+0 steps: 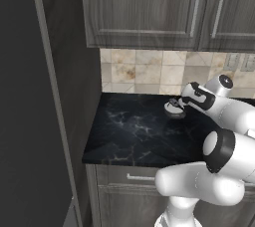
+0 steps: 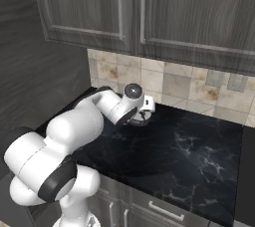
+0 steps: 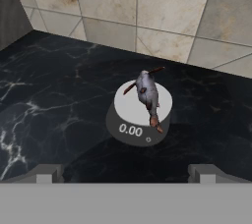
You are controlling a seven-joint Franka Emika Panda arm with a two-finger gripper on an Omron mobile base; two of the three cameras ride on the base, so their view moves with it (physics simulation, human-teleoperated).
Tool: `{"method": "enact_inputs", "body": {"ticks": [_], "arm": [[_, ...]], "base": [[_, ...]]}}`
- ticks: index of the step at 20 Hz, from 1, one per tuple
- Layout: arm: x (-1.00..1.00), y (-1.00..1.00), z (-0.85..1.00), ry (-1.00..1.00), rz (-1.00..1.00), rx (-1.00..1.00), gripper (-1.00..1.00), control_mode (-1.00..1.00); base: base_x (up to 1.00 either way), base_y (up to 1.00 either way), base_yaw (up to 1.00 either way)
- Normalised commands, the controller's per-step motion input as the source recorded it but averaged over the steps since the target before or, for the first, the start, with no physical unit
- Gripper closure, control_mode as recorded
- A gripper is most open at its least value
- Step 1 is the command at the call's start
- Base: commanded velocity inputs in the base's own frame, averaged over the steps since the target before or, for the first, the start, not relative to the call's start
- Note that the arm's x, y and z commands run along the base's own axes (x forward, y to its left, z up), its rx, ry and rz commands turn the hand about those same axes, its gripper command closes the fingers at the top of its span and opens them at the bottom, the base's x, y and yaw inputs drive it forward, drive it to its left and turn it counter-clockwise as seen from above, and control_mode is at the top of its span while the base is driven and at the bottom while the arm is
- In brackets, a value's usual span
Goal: Take the fish from the fridge and place it on the digital scale on the counter by the fridge. Wait a few seconds for a reading, then move it to the plate on the dining counter.
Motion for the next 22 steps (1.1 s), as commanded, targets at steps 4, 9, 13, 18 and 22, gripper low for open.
{"method": "enact_inputs", "body": {"ticks": [4,9,13,18,22], "arm": [[0.00,0.00,0.00,0.00,0.00,0.00,-1.00,-1.00],[0.17,0.00,-0.12,0.00,0.00,0.00,-1.00,-1.00],[0.43,0.00,-0.19,0.00,0.00,0.00,-1.00,-1.00],[0.47,0.00,-0.25,0.00,0.00,0.00,-1.00,-1.00],[0.39,-0.01,-0.27,0.01,0.00,0.00,-1.00,-1.00]], "base": [[0.00,0.00,0.00],[0.00,0.00,0.00],[0.00,0.00,0.00],[0.00,0.00,0.00],[0.00,0.00,0.00]]}}
